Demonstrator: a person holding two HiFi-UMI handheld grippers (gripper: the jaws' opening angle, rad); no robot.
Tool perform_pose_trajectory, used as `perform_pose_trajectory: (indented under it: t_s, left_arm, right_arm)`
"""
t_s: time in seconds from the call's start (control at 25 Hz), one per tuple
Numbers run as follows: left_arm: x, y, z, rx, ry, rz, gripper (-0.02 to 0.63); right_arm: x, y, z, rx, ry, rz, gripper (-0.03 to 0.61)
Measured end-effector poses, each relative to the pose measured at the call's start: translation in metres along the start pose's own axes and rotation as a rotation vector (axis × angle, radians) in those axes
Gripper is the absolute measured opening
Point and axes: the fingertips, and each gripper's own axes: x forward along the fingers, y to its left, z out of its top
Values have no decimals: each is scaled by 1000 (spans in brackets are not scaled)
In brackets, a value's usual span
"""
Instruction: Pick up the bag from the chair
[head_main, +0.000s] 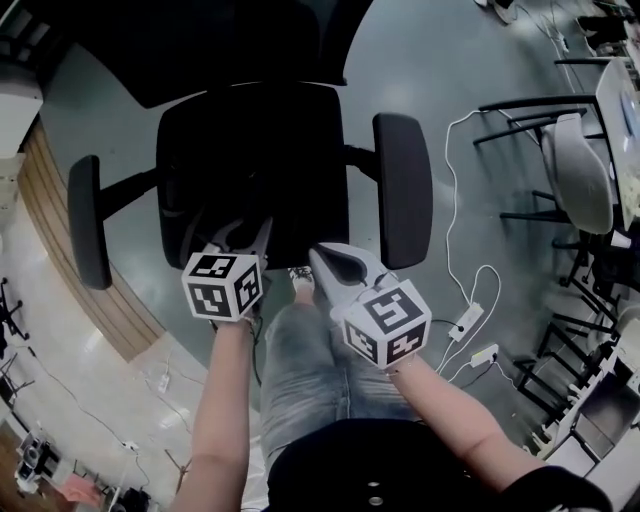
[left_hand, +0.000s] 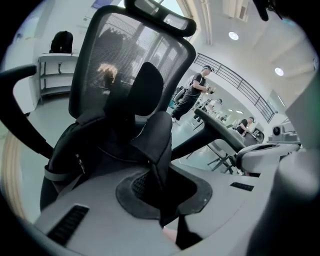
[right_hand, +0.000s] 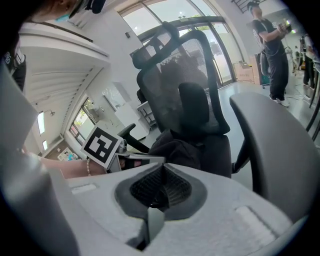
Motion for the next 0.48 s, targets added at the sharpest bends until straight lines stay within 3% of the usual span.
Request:
perform_pose_trajectory:
  t_s: [0.48]
  left_arm:
    - [-53,-32,10,-41,-55,1,31]
  right_arm:
    - [-25,20,32,-79,-37,36,-2]
